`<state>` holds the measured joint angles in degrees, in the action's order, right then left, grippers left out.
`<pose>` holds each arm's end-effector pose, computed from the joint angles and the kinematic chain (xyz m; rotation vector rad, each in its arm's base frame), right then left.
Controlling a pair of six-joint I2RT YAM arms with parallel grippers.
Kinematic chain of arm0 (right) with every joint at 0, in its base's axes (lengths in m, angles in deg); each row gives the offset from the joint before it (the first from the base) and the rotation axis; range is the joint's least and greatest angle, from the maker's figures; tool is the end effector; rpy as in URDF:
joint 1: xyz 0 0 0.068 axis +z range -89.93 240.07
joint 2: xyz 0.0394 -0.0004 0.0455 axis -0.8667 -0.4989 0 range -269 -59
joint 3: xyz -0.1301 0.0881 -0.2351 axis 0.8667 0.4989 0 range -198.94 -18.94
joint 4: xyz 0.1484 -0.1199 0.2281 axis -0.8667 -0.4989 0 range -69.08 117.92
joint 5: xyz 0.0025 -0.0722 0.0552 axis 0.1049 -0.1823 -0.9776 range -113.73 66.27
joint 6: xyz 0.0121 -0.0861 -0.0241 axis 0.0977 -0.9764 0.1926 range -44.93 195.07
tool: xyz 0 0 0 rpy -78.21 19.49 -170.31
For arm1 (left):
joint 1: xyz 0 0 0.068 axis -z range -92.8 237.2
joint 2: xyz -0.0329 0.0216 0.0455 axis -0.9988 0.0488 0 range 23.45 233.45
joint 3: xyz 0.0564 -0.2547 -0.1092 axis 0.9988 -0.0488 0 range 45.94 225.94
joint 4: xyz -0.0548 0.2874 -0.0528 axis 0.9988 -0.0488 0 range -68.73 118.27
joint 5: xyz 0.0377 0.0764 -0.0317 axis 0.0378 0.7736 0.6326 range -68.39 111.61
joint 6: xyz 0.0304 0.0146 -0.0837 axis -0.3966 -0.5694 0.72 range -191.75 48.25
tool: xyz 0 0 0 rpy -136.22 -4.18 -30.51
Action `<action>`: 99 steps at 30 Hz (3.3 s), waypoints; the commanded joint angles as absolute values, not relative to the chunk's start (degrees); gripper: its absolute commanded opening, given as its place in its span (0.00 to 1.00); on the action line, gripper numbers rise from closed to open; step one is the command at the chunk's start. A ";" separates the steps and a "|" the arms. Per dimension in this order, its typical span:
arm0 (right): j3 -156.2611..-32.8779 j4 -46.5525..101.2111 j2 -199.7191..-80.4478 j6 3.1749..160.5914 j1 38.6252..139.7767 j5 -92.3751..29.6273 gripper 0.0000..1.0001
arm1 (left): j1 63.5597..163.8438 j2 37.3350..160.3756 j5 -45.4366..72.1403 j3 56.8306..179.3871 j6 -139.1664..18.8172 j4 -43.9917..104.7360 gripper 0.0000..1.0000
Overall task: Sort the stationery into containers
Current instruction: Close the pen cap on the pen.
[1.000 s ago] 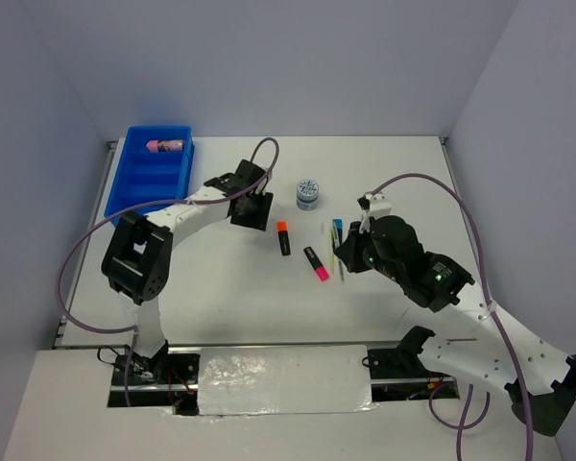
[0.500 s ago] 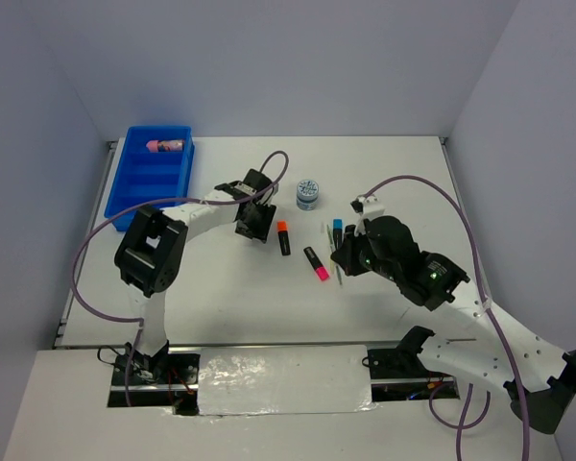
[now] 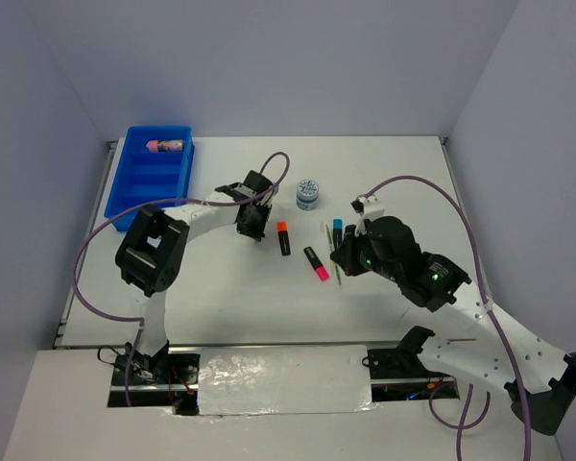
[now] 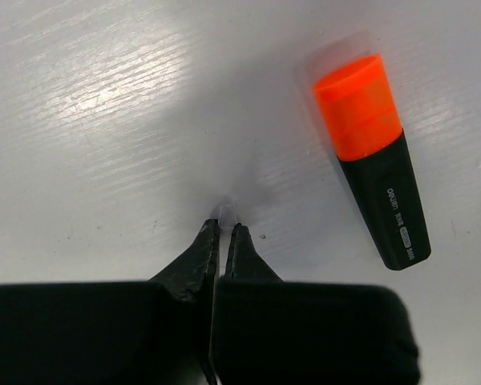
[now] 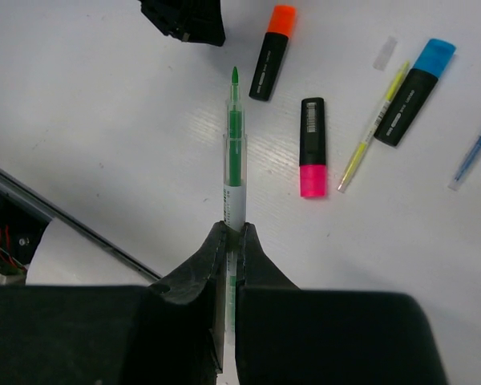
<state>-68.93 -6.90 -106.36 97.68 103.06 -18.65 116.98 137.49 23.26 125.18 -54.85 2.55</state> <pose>0.1839 0.1617 0.3061 -0.3339 2.1602 0.5720 0.4129 -0.2335 0.1172 0.2869 2.6322 -0.2410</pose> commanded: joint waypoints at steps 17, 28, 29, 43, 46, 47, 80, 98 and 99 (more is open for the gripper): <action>-57.28 16.10 -102.59 99.59 103.23 -36.11 0.00 | 119.72 106.20 18.99 111.34 -41.71 11.20 0.00; -45.74 43.30 -101.72 115.23 111.83 -32.64 0.00 | 121.74 76.73 13.25 80.05 -14.02 62.10 0.00; -45.92 43.48 -101.80 115.32 112.89 -31.39 0.00 | 121.83 76.19 13.26 79.61 -13.31 62.80 0.00; -51.89 41.55 -108.84 112.25 118.17 -25.23 0.00 | 123.06 73.55 9.92 76.96 -7.86 66.77 0.00; -52.77 40.15 -108.57 111.55 118.17 -24.18 0.00 | 123.15 72.85 10.36 77.40 -9.00 65.10 0.00; -53.03 39.88 -108.40 111.28 118.17 -24.17 0.00 | 123.15 72.67 10.36 77.58 -9.52 64.31 0.00; -54.80 37.24 -108.75 110.22 118.61 -25.32 0.00 | 124.20 74.78 11.50 79.86 -12.69 62.28 0.00; -55.32 34.61 -107.52 109.79 119.05 -21.98 0.00 | 124.20 76.01 10.54 79.78 -12.52 63.51 0.00; -55.24 34.69 -107.52 109.70 119.05 -21.80 0.00 | 124.12 76.09 10.45 79.95 -12.60 63.16 0.00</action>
<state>-53.11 34.97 -108.50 110.55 118.44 -24.01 123.89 75.96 10.87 78.21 -11.61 60.04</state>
